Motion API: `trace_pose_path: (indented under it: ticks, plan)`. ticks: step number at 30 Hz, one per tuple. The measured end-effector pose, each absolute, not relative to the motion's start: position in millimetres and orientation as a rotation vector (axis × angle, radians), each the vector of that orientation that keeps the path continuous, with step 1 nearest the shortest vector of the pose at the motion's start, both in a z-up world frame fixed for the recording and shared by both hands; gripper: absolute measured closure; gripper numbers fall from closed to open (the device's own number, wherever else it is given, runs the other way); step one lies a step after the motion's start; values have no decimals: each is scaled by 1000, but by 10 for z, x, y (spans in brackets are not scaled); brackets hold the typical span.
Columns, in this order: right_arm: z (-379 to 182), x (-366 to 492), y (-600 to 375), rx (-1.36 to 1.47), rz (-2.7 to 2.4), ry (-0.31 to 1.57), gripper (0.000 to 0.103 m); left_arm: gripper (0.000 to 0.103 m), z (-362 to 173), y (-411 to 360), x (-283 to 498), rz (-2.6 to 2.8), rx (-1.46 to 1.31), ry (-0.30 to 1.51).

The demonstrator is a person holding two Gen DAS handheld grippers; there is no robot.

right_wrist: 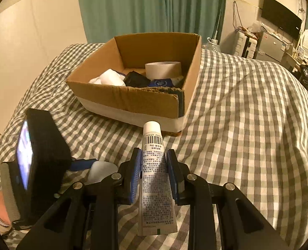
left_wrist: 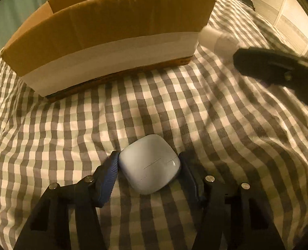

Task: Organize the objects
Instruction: 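Grasp the white cream tube with the right gripper while the left grasps the earbud case, then lower cream tube and earbud case into the box and open both grippers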

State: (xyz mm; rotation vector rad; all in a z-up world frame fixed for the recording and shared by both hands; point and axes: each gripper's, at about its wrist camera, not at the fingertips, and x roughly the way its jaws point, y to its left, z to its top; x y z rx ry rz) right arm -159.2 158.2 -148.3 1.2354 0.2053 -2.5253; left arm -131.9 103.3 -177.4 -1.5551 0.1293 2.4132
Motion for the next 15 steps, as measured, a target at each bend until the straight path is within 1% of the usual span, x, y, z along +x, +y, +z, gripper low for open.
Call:
trace_pose_path:
  ticks: [3, 7, 10, 15]
  plan:
    - [-1472, -1551, 1557, 1220, -2557, 235, 79, 44, -1669, 957, -1258, 2428, -1537, 117]
    - [-1388, -1434, 1437, 1156, -2614, 356, 79, 44, -1434, 851, -1139, 2482, -1430, 149]
    - [-1362, -1405, 1386, 1156, -2627, 396, 79, 44, -1275, 719, -1095, 2511, -1381, 113]
    - [-1159, -1308, 1530, 1134, -2647, 255, 79, 44, -1023, 575, -1087, 2561, -1345, 80]
